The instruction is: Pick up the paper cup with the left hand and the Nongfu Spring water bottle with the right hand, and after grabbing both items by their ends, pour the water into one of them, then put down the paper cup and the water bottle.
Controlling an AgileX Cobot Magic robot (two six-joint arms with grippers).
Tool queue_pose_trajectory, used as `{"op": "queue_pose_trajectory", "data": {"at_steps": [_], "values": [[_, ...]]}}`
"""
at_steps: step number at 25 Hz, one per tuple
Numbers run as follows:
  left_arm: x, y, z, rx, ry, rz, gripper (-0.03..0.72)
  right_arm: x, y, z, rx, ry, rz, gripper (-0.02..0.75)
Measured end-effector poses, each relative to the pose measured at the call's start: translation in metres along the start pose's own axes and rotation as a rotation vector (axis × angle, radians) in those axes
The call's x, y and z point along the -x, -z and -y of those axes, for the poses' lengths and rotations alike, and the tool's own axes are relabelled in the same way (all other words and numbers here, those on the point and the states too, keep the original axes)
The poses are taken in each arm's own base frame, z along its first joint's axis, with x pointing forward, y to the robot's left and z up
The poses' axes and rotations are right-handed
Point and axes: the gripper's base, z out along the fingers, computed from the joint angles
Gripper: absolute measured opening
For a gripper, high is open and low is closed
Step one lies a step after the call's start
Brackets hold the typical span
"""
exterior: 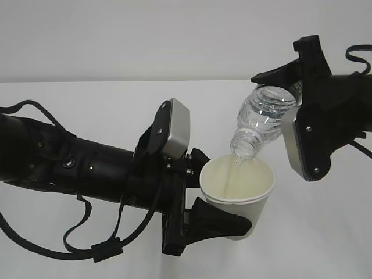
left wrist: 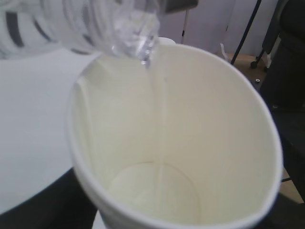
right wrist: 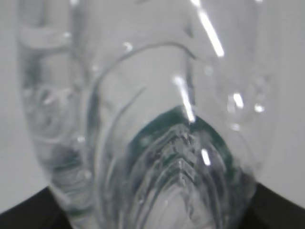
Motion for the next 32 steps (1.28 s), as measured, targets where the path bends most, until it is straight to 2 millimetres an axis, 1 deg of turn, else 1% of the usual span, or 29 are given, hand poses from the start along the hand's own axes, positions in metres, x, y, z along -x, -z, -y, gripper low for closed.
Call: {"op": "queue_pose_trajectory", "data": {"at_steps": [32], "values": [[-0.0027, 0.0001, 0.0031, -0.035, -0.006, -0.029, 0.488, 0.0016, 0.0000, 0.0017, -0.018, 0.002, 0.017, 0.462]]}}
